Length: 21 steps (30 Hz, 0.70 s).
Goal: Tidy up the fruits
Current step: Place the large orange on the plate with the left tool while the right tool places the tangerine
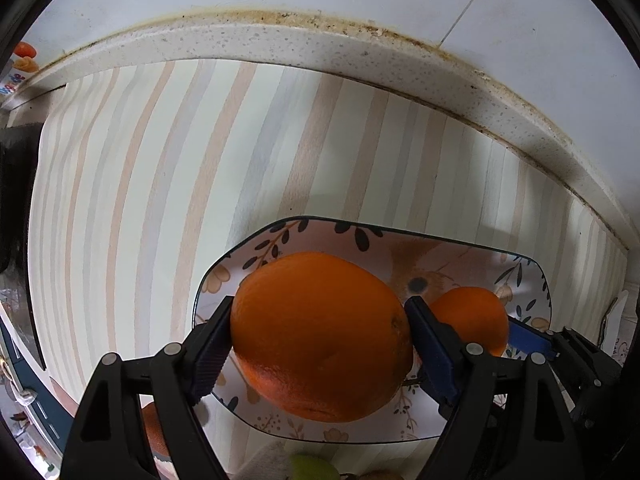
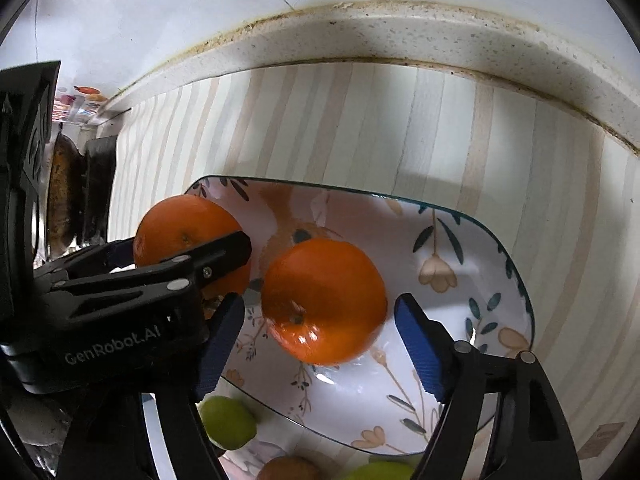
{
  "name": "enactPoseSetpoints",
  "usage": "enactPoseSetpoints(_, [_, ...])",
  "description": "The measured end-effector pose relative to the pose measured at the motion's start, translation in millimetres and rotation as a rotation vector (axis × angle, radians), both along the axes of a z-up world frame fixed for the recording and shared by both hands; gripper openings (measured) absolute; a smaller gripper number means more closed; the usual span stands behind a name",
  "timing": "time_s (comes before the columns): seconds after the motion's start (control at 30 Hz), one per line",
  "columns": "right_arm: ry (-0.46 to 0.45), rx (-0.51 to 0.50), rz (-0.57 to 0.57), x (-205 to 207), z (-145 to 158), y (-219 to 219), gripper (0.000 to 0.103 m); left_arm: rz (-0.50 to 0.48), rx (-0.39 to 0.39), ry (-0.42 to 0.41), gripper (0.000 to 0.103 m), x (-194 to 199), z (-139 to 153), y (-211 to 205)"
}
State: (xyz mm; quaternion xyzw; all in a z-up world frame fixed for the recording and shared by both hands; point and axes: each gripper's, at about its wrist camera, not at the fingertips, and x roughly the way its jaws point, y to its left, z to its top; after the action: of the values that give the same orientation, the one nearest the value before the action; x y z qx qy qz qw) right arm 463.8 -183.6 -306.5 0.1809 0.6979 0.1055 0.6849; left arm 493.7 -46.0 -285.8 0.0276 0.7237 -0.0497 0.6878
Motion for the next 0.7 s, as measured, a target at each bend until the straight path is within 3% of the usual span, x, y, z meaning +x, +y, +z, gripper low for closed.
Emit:
enactPoseSetpoints(0.17, [-0.014, -0.026, -0.010, -8, 10, -3, 0.092, 0.030, -0.010, -0.043, 0.090, 7, 12, 9])
enactPoseSetpoints(0.3, [-0.047, -0.079, -0.014, -19, 28, -3, 0.092, 0.050, -0.023, -0.081, 0.090, -1, 34, 14])
enactPoseSetpoints(0.4, [-0.103, -0.170, -0.016, -35, 48, -5, 0.092, 0.058, -0.009, -0.128, 0.090, -18, 52, 21])
enactPoseSetpoints(0.7, [-0.213, -0.302, -0.014, -93, 95, -6, 0.092, 0.104, 0.031, -0.289, 0.090, -79, 100, 50])
